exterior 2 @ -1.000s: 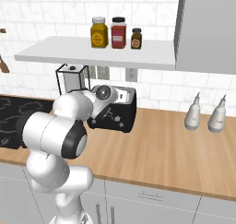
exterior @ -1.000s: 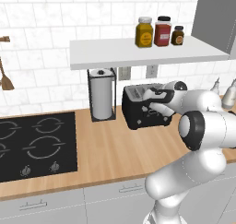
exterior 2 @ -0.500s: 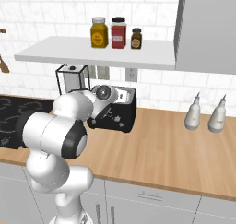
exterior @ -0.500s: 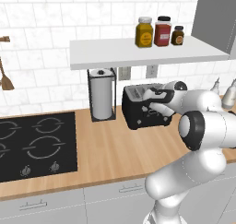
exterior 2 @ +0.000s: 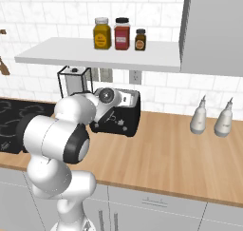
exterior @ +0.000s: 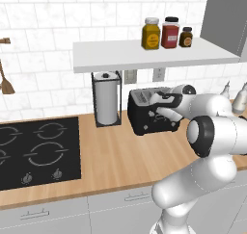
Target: Start the toaster. Once the lever pops up, take the bread to the plate on the dining counter.
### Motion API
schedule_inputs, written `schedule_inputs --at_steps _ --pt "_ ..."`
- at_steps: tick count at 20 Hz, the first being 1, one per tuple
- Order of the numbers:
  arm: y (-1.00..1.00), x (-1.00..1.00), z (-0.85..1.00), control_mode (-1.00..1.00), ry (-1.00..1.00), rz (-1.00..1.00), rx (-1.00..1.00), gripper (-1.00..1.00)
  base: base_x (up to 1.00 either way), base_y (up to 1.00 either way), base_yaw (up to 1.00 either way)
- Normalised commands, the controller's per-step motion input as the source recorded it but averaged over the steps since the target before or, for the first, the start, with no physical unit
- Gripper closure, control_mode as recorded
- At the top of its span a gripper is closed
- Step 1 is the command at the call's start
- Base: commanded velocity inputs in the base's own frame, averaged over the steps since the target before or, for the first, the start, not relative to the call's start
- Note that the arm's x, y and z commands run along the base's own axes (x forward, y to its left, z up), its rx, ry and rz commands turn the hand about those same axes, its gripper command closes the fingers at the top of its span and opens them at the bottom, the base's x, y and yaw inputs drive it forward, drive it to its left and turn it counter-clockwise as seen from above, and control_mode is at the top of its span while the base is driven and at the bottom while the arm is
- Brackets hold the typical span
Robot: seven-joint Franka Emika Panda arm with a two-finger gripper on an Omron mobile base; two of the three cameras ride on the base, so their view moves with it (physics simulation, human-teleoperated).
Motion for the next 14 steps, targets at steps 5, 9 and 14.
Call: schedule_inputs --at_steps 5,9,14 --pt "0.0 0.0 0.0 -1.0 0.0 0.0 0.0 -1.0 0.0 0.0 0.0" --pt "0.0 0.0 0.0 -1.0 0.0 0.0 0.0 -1.0 0.0 0.0 0.0" --pt "0.0 0.0 0.0 -1.0 0.0 0.0 0.0 -1.0 0.0 0.0 0.0"
